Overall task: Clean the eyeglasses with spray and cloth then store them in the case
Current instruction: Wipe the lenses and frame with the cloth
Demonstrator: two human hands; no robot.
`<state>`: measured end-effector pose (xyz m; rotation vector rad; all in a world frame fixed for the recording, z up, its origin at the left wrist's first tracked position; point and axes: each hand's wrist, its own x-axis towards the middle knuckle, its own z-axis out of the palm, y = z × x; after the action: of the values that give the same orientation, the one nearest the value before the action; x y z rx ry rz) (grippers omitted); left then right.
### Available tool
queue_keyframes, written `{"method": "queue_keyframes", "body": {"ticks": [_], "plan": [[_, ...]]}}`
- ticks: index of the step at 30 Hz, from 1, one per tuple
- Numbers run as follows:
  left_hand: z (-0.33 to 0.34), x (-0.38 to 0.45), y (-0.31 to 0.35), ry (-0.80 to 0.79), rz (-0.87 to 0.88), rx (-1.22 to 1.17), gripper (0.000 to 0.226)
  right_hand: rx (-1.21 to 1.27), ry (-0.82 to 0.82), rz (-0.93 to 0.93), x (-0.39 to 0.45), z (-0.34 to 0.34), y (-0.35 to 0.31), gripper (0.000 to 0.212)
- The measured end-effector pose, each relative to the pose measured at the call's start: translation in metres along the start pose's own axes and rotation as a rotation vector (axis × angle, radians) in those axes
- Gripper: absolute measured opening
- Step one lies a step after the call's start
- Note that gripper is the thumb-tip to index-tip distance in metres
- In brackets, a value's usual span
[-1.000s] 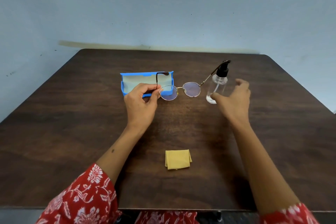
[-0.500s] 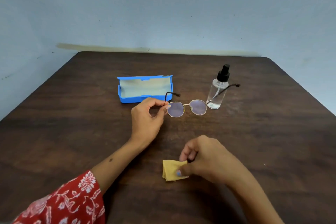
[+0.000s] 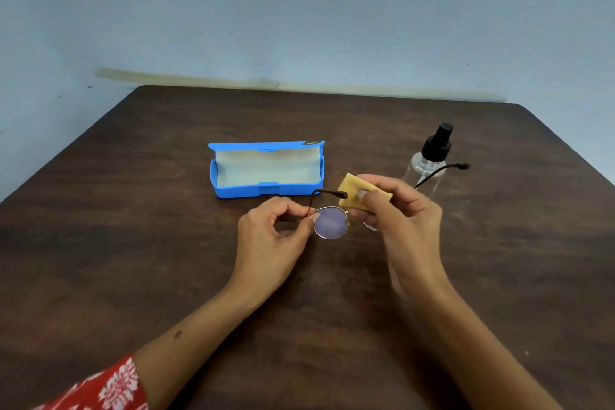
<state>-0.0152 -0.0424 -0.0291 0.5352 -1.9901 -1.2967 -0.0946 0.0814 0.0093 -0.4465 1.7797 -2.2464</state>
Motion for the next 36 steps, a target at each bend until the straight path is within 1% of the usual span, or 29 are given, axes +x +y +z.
{"method": "queue_keyframes", "body": {"ticks": [2,3,4,6,8,9,11,14,17,19,21,25,28,31,35,36], "plan": [[-0.002,0.000,-0.001,0.002,-0.002,-0.018,0.021,-0.024,-0.005,-0.049,-0.003,-0.001,0.013,0.016],[-0.002,0.001,-0.002,0.005,-0.009,-0.034,0.025,-0.090,-0.011,-0.098,-0.007,-0.003,0.019,0.016],[-0.003,0.001,-0.001,0.006,-0.021,-0.052,0.027,-0.188,-0.017,-0.171,-0.011,-0.004,0.023,0.017],[-0.003,0.001,-0.002,-0.010,-0.044,-0.069,0.028,-0.407,-0.024,-0.374,-0.015,-0.007,0.030,0.019],[-0.004,0.001,-0.001,-0.023,-0.052,-0.074,0.025,-0.560,-0.010,-0.579,-0.015,-0.008,0.032,0.021],[-0.005,0.001,0.000,-0.029,-0.053,-0.078,0.022,-0.620,-0.003,-0.659,-0.014,-0.008,0.032,0.021],[-0.005,0.001,0.000,-0.039,-0.065,-0.086,0.018,-0.707,0.013,-0.752,-0.012,-0.008,0.034,0.020],[-0.004,0.000,-0.001,-0.024,-0.097,-0.107,0.022,-0.801,-0.007,-0.806,-0.011,-0.009,0.038,0.016],[-0.005,0.000,-0.001,-0.013,-0.108,-0.160,0.028,-0.913,-0.059,-0.819,-0.013,-0.007,0.044,0.019],[-0.004,-0.001,0.000,-0.016,-0.084,-0.139,0.026,-0.956,-0.105,-0.804,-0.016,-0.005,0.046,0.025],[-0.004,0.000,0.000,-0.010,-0.067,-0.124,0.019,-0.971,-0.146,-0.796,-0.020,-0.002,0.047,0.029],[-0.006,0.003,-0.003,0.008,-0.105,-0.141,0.014,-1.014,-0.250,-0.843,-0.023,0.000,0.046,0.029],[-0.007,0.004,-0.005,0.000,-0.126,-0.164,0.012,-1.110,-0.217,-0.852,-0.021,-0.002,0.046,0.033],[-0.007,0.004,-0.006,0.007,-0.134,-0.164,0.012,-1.131,-0.186,-0.834,-0.021,-0.002,0.047,0.034],[-0.006,0.003,-0.007,0.035,-0.166,-0.232,0.012,-1.127,-0.272,-0.877,-0.025,0.001,0.049,0.033],[-0.006,0.003,-0.008,0.038,-0.184,-0.250,0.011,-1.134,-0.273,-0.874,-0.025,0.001,0.049,0.033]]}}
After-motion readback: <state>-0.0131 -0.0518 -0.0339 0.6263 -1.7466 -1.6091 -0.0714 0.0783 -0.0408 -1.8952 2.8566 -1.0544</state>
